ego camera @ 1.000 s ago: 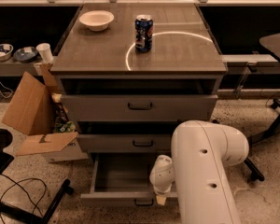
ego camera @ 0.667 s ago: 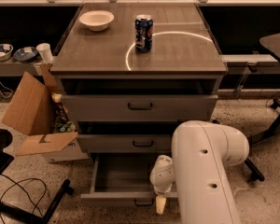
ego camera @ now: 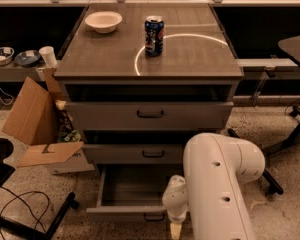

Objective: Open bottom drawer

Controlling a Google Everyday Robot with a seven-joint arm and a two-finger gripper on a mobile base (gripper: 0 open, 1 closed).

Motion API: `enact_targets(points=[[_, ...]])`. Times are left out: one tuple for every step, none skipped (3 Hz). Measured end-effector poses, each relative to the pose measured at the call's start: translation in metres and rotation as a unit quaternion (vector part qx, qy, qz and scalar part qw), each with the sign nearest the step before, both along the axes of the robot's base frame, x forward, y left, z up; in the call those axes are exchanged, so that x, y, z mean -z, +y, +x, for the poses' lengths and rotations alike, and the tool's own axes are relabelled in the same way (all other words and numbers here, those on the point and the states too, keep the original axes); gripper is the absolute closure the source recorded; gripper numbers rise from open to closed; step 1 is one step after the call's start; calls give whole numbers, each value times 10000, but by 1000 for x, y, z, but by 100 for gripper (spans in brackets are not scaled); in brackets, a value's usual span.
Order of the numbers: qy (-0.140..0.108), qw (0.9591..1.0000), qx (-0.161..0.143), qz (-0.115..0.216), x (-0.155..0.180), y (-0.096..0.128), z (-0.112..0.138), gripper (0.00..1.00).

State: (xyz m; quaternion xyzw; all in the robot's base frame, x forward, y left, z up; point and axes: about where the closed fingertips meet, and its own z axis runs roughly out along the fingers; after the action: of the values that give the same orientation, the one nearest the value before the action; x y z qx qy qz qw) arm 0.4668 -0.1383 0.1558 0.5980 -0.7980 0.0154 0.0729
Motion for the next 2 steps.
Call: enact_targets(points=[[399, 9992, -24, -96, 5, 5, -46, 41], [390, 9989, -170, -198, -17, 15, -64, 64]])
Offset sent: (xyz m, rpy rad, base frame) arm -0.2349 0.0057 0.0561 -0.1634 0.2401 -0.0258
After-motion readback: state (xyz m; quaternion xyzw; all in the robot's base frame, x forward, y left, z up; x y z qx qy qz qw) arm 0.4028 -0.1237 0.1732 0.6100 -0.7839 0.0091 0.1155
